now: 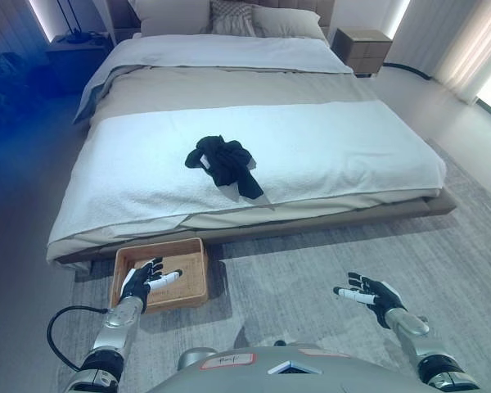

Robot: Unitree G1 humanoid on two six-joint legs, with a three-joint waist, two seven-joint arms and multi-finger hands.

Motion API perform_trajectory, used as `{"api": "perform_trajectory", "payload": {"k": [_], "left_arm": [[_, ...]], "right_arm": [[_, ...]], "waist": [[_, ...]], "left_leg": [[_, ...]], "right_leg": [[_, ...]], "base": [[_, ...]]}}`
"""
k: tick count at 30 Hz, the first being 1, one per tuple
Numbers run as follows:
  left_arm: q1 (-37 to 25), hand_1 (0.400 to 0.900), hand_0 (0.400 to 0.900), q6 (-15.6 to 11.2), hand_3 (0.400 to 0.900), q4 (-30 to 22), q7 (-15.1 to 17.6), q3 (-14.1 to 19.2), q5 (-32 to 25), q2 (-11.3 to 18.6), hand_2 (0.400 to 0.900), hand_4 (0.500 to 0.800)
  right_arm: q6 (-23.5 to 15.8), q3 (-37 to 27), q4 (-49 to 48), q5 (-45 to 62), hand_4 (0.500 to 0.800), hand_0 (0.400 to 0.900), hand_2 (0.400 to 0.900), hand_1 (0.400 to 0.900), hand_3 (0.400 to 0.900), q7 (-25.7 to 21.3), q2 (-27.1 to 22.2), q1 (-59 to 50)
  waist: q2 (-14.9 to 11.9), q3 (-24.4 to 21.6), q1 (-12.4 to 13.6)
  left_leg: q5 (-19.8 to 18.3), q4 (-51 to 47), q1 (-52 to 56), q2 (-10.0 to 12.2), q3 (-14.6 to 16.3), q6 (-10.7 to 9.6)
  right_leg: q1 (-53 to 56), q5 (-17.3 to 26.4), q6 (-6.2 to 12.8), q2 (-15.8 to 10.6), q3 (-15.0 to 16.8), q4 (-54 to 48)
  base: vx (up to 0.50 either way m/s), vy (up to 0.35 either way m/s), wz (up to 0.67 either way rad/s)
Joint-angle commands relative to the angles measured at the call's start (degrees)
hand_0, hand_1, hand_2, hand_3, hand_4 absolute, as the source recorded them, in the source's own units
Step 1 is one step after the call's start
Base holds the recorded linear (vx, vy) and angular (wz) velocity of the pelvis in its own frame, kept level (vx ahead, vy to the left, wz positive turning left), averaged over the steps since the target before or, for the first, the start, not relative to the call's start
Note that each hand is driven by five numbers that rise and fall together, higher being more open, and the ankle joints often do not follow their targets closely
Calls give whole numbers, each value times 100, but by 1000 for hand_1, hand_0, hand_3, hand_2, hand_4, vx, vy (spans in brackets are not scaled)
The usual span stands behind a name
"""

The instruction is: Put the clothes on the bed into the basket.

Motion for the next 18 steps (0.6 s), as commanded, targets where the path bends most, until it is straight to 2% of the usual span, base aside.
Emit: {"api": "perform_trajectory", "payload": {"k": [1, 11, 18], "left_arm": [[-546, 900, 900, -466, 900, 75, 145, 26, -98, 345, 900, 800], [-540, 900, 900, -481, 900, 82, 177, 73, -171, 324, 900, 800], [-562, 900, 900, -498, 900, 70, 170, 39, -171, 324, 900, 800]], "right_arm": [[-424, 63, 9, 246, 800, 900, 900, 900, 900, -69, -128, -373], [-430, 55, 63, 275, 800, 900, 900, 900, 900, -81, -84, -362], [-420, 38, 103, 283, 800, 900, 900, 900, 900, -75, -87, -386]], "waist": [[-141, -274, -25], [-164, -271, -29], [-185, -226, -49]], "left_leg": [[186, -35, -530, 144, -20, -257], [163, -35, -501, 145, -20, -252], [108, -35, -441, 67, 4, -191]], "right_leg": [[-465, 458, 292, -491, -441, 104], [-452, 455, 300, -508, -430, 124], [-490, 452, 332, -570, -341, 202]], "base": [[0, 0, 0], [0, 0, 0], [12, 22, -3]]}}
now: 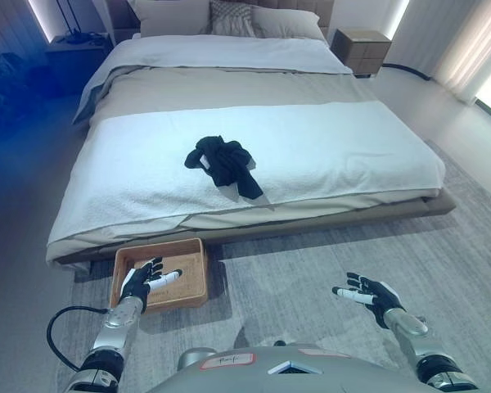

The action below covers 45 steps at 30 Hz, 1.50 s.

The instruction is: Put the clothes on the bed into the basket.

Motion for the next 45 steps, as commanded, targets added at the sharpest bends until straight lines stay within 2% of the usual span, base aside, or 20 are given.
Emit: {"api": "perform_trajectory", "payload": {"k": [1, 11, 14, 18, 22, 24, 26, 29, 31, 36, 40, 43, 45], "left_arm": [[-569, 900, 900, -501, 900, 65, 169, 30, -129, 323, 900, 800], [-769, 900, 900, -517, 900, 60, 236, -89, -164, 378, 900, 800], [-778, 900, 900, -518, 900, 19, 233, -121, -156, 396, 900, 800], [-800, 900, 900, -506, 900, -21, 213, -155, -138, 409, 900, 800], [-785, 900, 900, -485, 900, -113, 211, -159, -87, 470, 900, 800], [-765, 900, 900, -465, 900, -134, 204, -118, -61, 510, 900, 800], [-693, 900, 900, -448, 900, -112, 206, -25, -59, 519, 900, 800], [-637, 900, 900, -468, 900, -86, 222, 79, -93, 499, 900, 800], [-677, 900, 900, -484, 900, -13, 233, 98, -110, 473, 900, 800], [-842, 900, 900, -539, 900, 113, 321, 51, -107, 423, 900, 800], [-982, 900, 900, -537, 900, 151, 400, -76, -108, 412, 900, 800], [-1105, 900, 900, -523, 900, 224, 474, -151, -148, 426, 900, 800], [-1232, 900, 900, -525, 900, 289, 519, -227, -254, 376, 900, 800]], "right_arm": [[-418, 44, 106, 267, 800, 900, 900, 900, 900, -83, -114, -399], [-406, 86, 73, 318, 800, 900, 900, 900, 900, -99, -89, -531], [-395, 62, 77, 343, 800, 900, 900, 900, 900, -103, -69, -525], [-390, 32, 72, 365, 800, 900, 900, 900, 900, -83, -32, -463], [-381, 76, 49, 333, 800, 900, 900, 900, 900, -22, -11, -339], [-361, 109, 115, 319, 800, 900, 900, 900, 900, 16, 35, -330], [-338, 118, 142, 289, 800, 900, 900, 900, 900, 51, 84, -316], [-346, 117, 205, 308, 800, 900, 900, 900, 900, 95, 79, -332], [-365, 102, 234, 348, 800, 900, 900, 900, 900, 78, 88, -362], [-400, 81, 195, 428, 800, 900, 900, 900, 900, -46, 87, -384], [-393, 38, 39, 519, 800, 900, 900, 900, 900, -85, 51, -327], [-412, -12, 33, 591, 800, 900, 900, 900, 900, -135, 15, -271], [-428, 18, 88, 612, 800, 900, 900, 900, 900, -176, -57, -356]], "waist": [[-177, -217, -49], [-212, -52, -83], [-231, -9, -80], [-277, 44, -94], [-264, 294, -108], [-231, 389, -86], [-218, 427, -61], [-218, 460, -144], [-279, 508, -256], [-306, 570, -530], [-379, 523, -668], [-378, 371, -751], [-349, 274, -844]], "left_leg": [[98, -34, -449, 59, -5, -177], [-107, 199, -531, -237, -37, 61], [-206, 272, -521, -398, -83, 172], [-387, 519, -573, -678, -167, 343], [-593, 756, -501, -934, -225, 553], [-628, 793, -461, -988, -223, 651], [-701, 812, -387, -1021, -168, 699], [-878, 811, -230, -1019, -180, 656], [-1006, 768, -56, -1036, -276, 584], [-1326, 709, 339, -910, -529, 440], [-1593, 768, 579, -752, -781, 332], [-1719, 784, 778, -512, -946, 209], [-1627, 794, 792, -327, -1033, 92]], "right_leg": [[-515, 446, 339, -585, -340, 221], [-867, 308, 429, -866, 12, 990], [-865, 348, 475, -1005, 51, 1150], [-1014, 676, 503, -1290, 207, 1635], [-1445, 1379, 306, -1424, 463, 2584], [-1623, 1429, 226, -1413, 404, 2932], [-1809, 1359, 233, -1427, 243, 3012], [-2123, 1257, 299, -1368, 137, 2481], [-2212, 1323, 427, -1303, 92, 1650], [-2559, 1781, 671, -1040, 298, 469], [-2607, 1944, 725, -854, 552, 435], [-2610, 1761, 725, -765, 482, 630], [-2632, 1692, 716, -690, 440, 685]], "base": [[17, 44, -3], [8, 74, -1], [45, 123, 4], [34, 170, 10], [-18, 189, 8], [-8, 187, -3], [69, 120, -9], [171, 7, 3], [243, -65, 28], [245, -44, 39], [235, -101, 44], [254, -147, 44], [200, -201, 39]]}}
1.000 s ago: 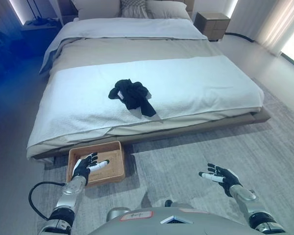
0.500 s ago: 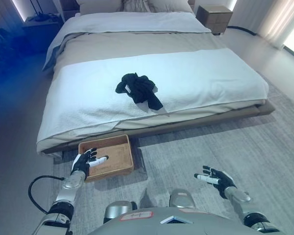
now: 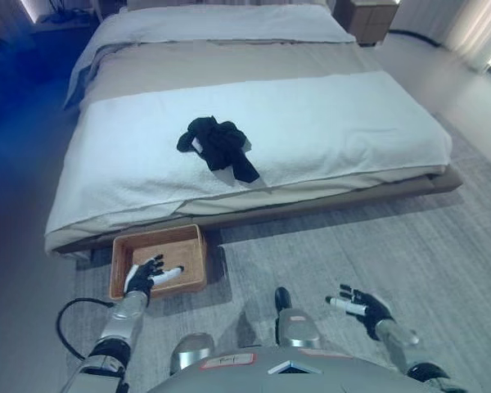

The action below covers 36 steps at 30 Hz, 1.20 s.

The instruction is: Put the clothes on the bed into the basket.

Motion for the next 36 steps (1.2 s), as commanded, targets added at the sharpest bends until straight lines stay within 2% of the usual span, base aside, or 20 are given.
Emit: {"api": "perform_trajectory", "payload": {"k": [1, 3, 5, 7, 11, 12, 16, 18, 19, 22, 24, 26, 28, 30, 34, 36], "left_arm": [[-826, 900, 900, -450, 900, -321, 248, -3, -314, 551, 900, 800], [-933, 900, 900, -423, 900, -293, 280, -86, -403, 534, 900, 800], [-1174, 900, 900, -448, 900, -98, 311, -238, -559, 450, 900, 800], [-1298, 900, 900, -468, 900, -53, 361, -303, -632, 403, 900, 800], [-1671, 900, 900, -467, 900, 67, 448, -482, -740, 390, 900, 800], [-1757, 900, 900, -460, 900, 117, 453, -515, -743, 396, 900, 800], [-1929, 900, 900, -424, 900, 120, 428, -600, -810, 465, 900, 800], [-2132, 900, 900, -406, 900, 225, 433, -691, -828, 507, 900, 800], [-2239, 900, 900, -393, 900, 319, 421, -738, -847, 500, 900, 800], [-2472, 900, 900, -367, 900, 504, 453, -836, -862, 462, 900, 800], [-2575, 900, 900, -370, 900, 561, 514, -882, -850, 482, 900, 800], [-2595, 900, 900, -400, 900, 658, 556, -862, -887, 508, 900, 800], [-2530, 900, 900, -437, 900, 650, 558, -789, -920, 561, 900, 800], [-2411, 900, 900, -473, 900, 702, 564, -698, -938, 586, 900, 800], [-2200, 900, 900, -553, 900, 659, 625, -542, -999, 626, 900, 800], [-2082, 900, 900, -596, 900, 606, 656, -467, -1065, 648, 900, 800]], "right_arm": [[-383, 32, -66, 319, 800, 900, 900, 900, 900, -166, -303, -533], [-381, 59, -22, 323, 800, 900, 900, 900, 900, -264, -359, -597], [-400, 64, 65, 392, 800, 900, 900, 900, 900, -344, -404, -665], [-438, 59, 186, 432, 800, 900, 900, 900, 900, -414, -492, -707], [-476, 138, 485, 512, 800, 900, 900, 900, 900, -526, -616, -945], [-498, 137, 518, 543, 800, 900, 900, 900, 900, -563, -639, -961], [-546, 117, 532, 630, 800, 900, 900, 900, 900, -678, -685, -855], [-571, 117, 572, 732, 800, 900, 900, 900, 900, -752, -671, -864], [-570, 130, 589, 769, 800, 900, 900, 900, 900, -780, -643, -882], [-589, 153, 564, 853, 800, 900, 900, 900, 900, -854, -595, -978], [-611, 219, 565, 861, 800, 900, 900, 900, 900, -895, -592, -1100], [-644, 278, 544, 880, 800, 900, 900, 900, 900, -939, -603, -1242], [-689, 342, 528, 820, 800, 900, 900, 900, 900, -960, -636, -1357], [-722, 434, 535, 782, 800, 900, 900, 900, 900, -981, -637, -1471], [-724, 615, 556, 757, 800, 900, 900, 900, 900, -945, -591, -1664], [-700, 689, 603, 733, 800, 900, 900, 900, 900, -917, -518, -1757]], "waist": [[-256, -143, -222], [-108, -156, -242], [-100, -149, -333], [23, -129, -355], [105, -50, -413], [107, -18, -426], [-48, 74, -426], [-200, 175, -392], [-248, 213, -341], [-460, 405, -139], [-556, 501, 10], [-529, 585, 170], [-346, 656, 426], [-256, 686, 633], [-106, 674, 873], [-25, 594, 938]], "left_leg": [[-150, -1061, 1679, -24, 9, 85], [15, -948, 1666, 311, -27, -38], [425, -931, 1548, 449, -136, -156], [709, -809, 1407, 670, -147, -222], [1267, -536, 1178, 845, -183, -306], [1511, -337, 1081, 874, -163, -324], [2425, 1080, 308, 986, 174, -238], [2509, 1666, -89, 1024, 459, -96], [2456, 1776, -254, 934, 507, -72], [1947, 1793, -1250, 576, 552, 124], [1807, 1386, -1798, 526, 542, 132], [1943, 612, -2117, 571, 417, 41], [2521, -522, -2258, 539, 4, -129], [2688, -1345, -2375, 500, -262, -160], [2866, -1699, -2439, 550, -39, -247], [2915, -1586, -2376, 581, 79, -206]], "right_leg": [[-1079, 1497, 114, -334, 266, -349], [-1181, 1273, 16, -152, 34, -48], [-1250, 1150, -94, -118, -77, 106], [-1338, 961, -180, 61, -202, 156], [-1484, 674, -370, 278, -293, 399], [-1440, 600, -436, 337, -303, 437], [-808, 214, -874, 596, -354, 316], [-489, 81, -1043, 702, -318, 240], [-363, 15, -1093, 739, -274, 221], [-37, -70, -1083, 701, -151, 170], [138, -167, -1053, 703, -40, 176], [300, -301, -1016, 787, 74, 198], [535, -474, -998, 1002, 261, 211], [786, -701, -1011, 1107, 499, 225], [1228, -1068, -973, 1098, 837, 223], [1420, -1222, -898, 949, 969, 171]], "base": [[207, -230, 29], [207, -197, 40], [141, -143, 35], [140, -158, 9], [119, -156, 0], [155, -188, 8], [193, -279, 23], [174, -304, 29], [175, -200, 13], [167, -96, -10], [183, -7, -38], [236, 88, -60], [326, 145, -83], [340, 130, -83], [288, 167, -65], [240, 260, -47]]}}
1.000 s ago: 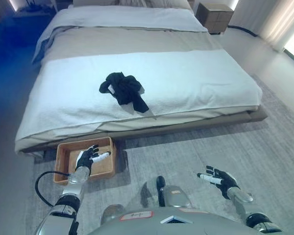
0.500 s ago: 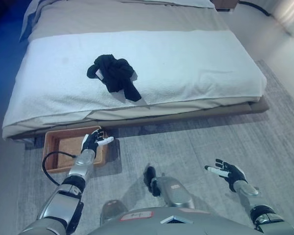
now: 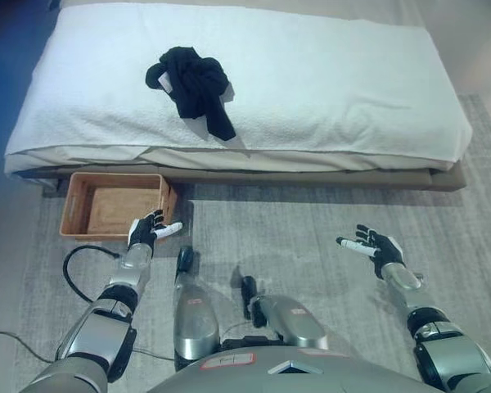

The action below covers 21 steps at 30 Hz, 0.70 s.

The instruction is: Put the clothes on the bed into the basket.

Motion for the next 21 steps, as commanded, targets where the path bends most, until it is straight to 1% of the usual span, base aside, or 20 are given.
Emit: {"api": "perform_trajectory", "payload": {"k": [1, 2, 4, 6, 7, 9, 12, 13, 16, 19, 21], "left_arm": [[-306, 900, 900, -567, 900, -299, 222, 342, -165, 395, 900, 800], [-320, 900, 900, -568, 900, -311, 240, 337, -161, 412, 900, 800], [-312, 900, 900, -582, 900, -291, 275, 372, -172, 479, 900, 800], [-297, 900, 900, -619, 900, -382, 336, 433, -241, 560, 900, 800], [-325, 900, 900, -625, 900, -410, 346, 430, -239, 581, 900, 800], [-402, 900, 900, -643, 900, -395, 402, 435, -255, 609, 900, 800], [-497, 900, 900, -665, 900, -493, 445, 420, -294, 631, 900, 800], [-521, 900, 900, -663, 900, -528, 452, 397, -286, 631, 900, 800], [-635, 900, 900, -655, 900, -646, 485, 285, -239, 603, 900, 800], [-727, 900, 900, -657, 900, -781, 491, 219, -261, 544, 900, 800], [-724, 900, 900, -650, 900, -868, 474, 185, -244, 513, 900, 800]], "right_arm": [[-258, 260, -97, 60, 800, 900, 900, 900, 900, -63, -228, -39], [-255, 250, -53, 52, 800, 900, 900, 900, 900, -72, -187, -65], [-224, 275, -19, 29, 800, 900, 900, 900, 900, -74, -97, -174], [-180, 376, 11, -103, 800, 900, 900, 900, 900, -40, -51, -309], [-164, 410, 18, -117, 800, 900, 900, 900, 900, -45, -29, -359], [-163, 418, 28, -103, 800, 900, 900, 900, 900, -47, -7, -475], [-138, 452, 33, -159, 800, 900, 900, 900, 900, -41, 3, -565], [-134, 450, -6, -171, 800, 900, 900, 900, 900, -31, 1, -560], [-134, 442, -67, -156, 800, 900, 900, 900, 900, -33, -31, -561], [-131, 407, -92, -114, 800, 900, 900, 900, 900, -49, -37, -502], [-138, 367, -128, -70, 800, 900, 900, 900, 900, -47, -35, -423]], "waist": [[155, -547, -7], [166, -573, 12], [111, -676, 83], [49, -717, 181], [32, -722, 195], [-39, -752, 206], [-161, -800, 238], [-192, -821, 255], [-201, -814, 252], [-115, -711, 156], [-34, -649, 89]], "left_leg": [[999, 208, -620, -224, 214, 267], [1018, 315, -625, -257, 321, 275], [860, 598, -652, -337, 529, 353], [746, 730, -652, -371, 801, 423], [731, 731, -650, -384, 883, 445], [642, 779, -656, -434, 978, 491], [458, 898, -711, -565, 1098, 559], [379, 943, -718, -622, 1139, 598], [164, 989, -627, -802, 1172, 742], [-18, 1006, -401, -1037, 1100, 924], [-119, 1009, -237, -1175, 1021, 1041]], "right_leg": [[1198, -254, 770, -769, 378, -255], [1248, -278, 823, -894, 355, -258], [1259, -184, 1027, -1220, 363, -177], [1151, 106, 1212, -1518, 324, -68], [1111, 178, 1254, -1590, 289, -54], [1066, 455, 1358, -1749, 251, -61], [982, 1034, 1517, -1988, 125, -72], [937, 1243, 1542, -2069, 84, -20], [690, 1890, 1475, -2239, -15, 513], [469, 2398, 1339, -2227, 9, 1208], [328, 2602, 1256, -2189, 70, 1635]], "base": [[225, 269, -23], [260, 271, -32], [235, 236, -58], [195, 206, -57], [184, 189, -25], [166, 161, -10], [129, 120, -10], [125, 148, -6], [134, 184, 8], [133, 190, 23], [158, 174, 22]]}}
